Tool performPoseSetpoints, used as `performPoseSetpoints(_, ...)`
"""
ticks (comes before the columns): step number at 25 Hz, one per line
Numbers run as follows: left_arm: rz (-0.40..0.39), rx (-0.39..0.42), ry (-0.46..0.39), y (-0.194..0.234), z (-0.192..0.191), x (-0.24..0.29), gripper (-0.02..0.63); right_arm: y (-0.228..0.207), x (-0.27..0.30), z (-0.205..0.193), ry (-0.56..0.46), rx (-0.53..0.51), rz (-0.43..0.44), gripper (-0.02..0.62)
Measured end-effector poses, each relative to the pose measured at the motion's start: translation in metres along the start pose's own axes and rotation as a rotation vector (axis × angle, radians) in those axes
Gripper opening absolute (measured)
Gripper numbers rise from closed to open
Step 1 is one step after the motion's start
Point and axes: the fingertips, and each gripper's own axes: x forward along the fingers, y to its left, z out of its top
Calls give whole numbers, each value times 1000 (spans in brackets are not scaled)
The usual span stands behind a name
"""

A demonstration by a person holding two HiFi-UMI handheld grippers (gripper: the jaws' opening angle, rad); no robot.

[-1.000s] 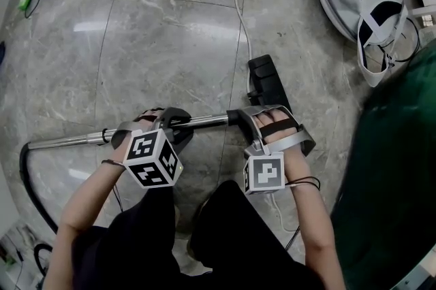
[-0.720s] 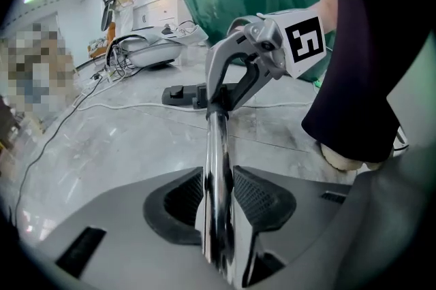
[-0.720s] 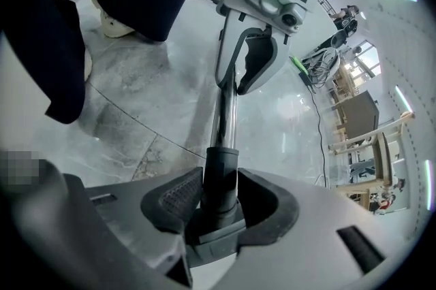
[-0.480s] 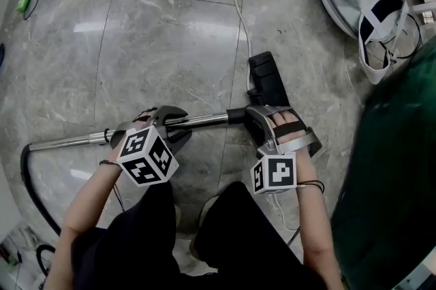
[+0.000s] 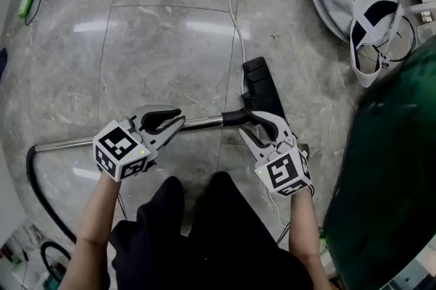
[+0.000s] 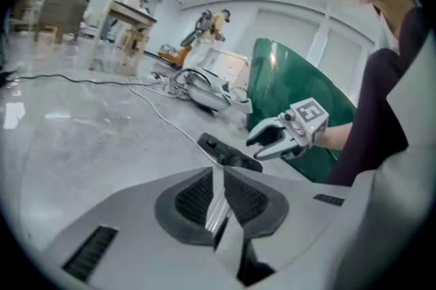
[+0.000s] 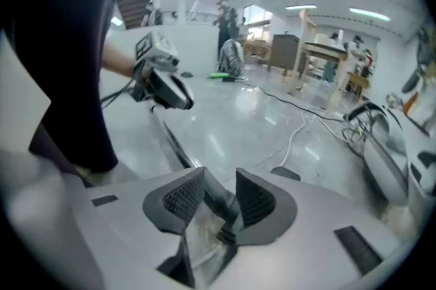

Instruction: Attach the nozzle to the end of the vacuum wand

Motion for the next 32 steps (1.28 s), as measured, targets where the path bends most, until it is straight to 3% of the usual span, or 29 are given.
performPoseSetpoints(1,39,-9,-35,0,12,-7,29,-6,-6,9,-50,104,-2,133)
performPoseSetpoints(2,74,-3,-54,-2,25,-16,17,-10,-15,19,-97,206,-7,66)
performPoseSetpoints(3,102,7,-61,-7,37,-26,11,-14,-26,30,-133,291,-12,44)
performPoseSetpoints(7,170,-51,-91,-35,89,-80,11,-13,-85,80,-217,474,-16,15)
performPoseSetpoints(11,216,-83,-166,-74,156,-139,11,-13,-151,125,-230,553,-60,14)
performPoseSetpoints(16,217,-118,-254,-118,241,-205,11,-28,-242,192,-269,602,-121,15)
performPoseSetpoints(21,242,-91,-301,-155,323,-255,11,-47,-343,257,-339,623,-216,15)
performPoseSetpoints(27,224,27,-311,-225,408,-304,11,-41,-454,316,-474,761,-320,15)
performPoseSetpoints(32,222,108,-335,-282,457,-349,11,-30,-532,363,-625,884,-413,15)
